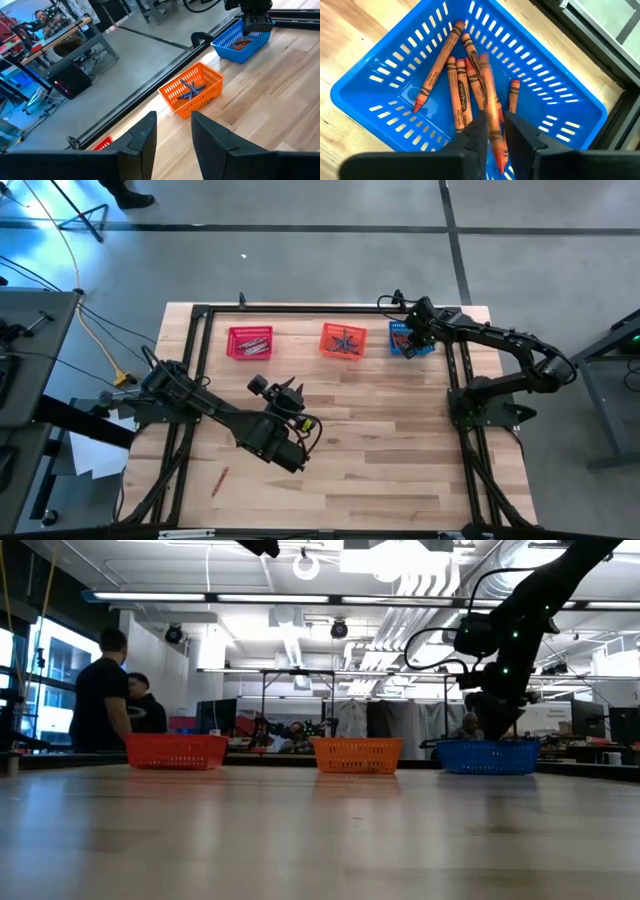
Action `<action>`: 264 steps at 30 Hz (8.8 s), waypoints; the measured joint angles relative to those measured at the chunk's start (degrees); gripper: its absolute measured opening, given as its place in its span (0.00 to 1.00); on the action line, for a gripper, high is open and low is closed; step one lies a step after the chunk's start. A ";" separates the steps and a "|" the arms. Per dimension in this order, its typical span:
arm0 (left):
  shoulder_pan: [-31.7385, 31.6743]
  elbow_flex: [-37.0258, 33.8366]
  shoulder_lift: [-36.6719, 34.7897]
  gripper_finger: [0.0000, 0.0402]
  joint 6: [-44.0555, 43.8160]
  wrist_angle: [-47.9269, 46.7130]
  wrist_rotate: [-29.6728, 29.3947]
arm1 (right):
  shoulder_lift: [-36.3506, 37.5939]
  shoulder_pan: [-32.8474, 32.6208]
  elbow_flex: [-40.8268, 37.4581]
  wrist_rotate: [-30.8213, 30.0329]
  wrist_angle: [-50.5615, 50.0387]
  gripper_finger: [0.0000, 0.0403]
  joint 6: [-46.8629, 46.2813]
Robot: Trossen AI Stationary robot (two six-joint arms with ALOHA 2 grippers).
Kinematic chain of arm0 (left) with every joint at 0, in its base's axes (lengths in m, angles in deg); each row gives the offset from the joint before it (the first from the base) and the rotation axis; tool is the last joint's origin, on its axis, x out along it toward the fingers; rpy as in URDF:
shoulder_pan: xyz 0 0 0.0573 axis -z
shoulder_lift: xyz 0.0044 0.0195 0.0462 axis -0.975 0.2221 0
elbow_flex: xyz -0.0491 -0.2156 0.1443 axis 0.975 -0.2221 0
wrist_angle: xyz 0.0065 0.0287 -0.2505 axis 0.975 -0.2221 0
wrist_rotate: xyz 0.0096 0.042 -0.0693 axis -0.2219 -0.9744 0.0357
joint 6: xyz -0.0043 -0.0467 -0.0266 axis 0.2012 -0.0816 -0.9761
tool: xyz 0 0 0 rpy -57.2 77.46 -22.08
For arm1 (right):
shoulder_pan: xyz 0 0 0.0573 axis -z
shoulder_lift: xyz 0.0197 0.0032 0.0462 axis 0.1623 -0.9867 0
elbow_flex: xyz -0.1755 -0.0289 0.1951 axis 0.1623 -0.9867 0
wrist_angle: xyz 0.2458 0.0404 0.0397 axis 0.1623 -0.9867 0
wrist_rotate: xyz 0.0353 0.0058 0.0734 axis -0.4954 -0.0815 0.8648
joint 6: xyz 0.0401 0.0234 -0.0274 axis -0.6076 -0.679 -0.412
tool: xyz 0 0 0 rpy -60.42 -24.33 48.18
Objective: Sort crayons
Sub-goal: Put the orange crayon into the blue bin
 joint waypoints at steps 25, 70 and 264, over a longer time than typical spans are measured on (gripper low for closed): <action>0.55 0.00 0.00 0.27 2.82 -0.12 35.25 | 10.90 -9.44 11.43 17.92 -4.33 0.27 -3.49; 26.84 -16.43 8.42 0.27 -45.28 10.45 78.67 | 15.72 -48.88 6.45 3.37 2.53 0.27 -12.47; -2.28 -13.53 -1.05 0.00 63.07 82.60 8.50 | 8.31 -67.01 6.47 -9.05 36.06 0.27 -2.99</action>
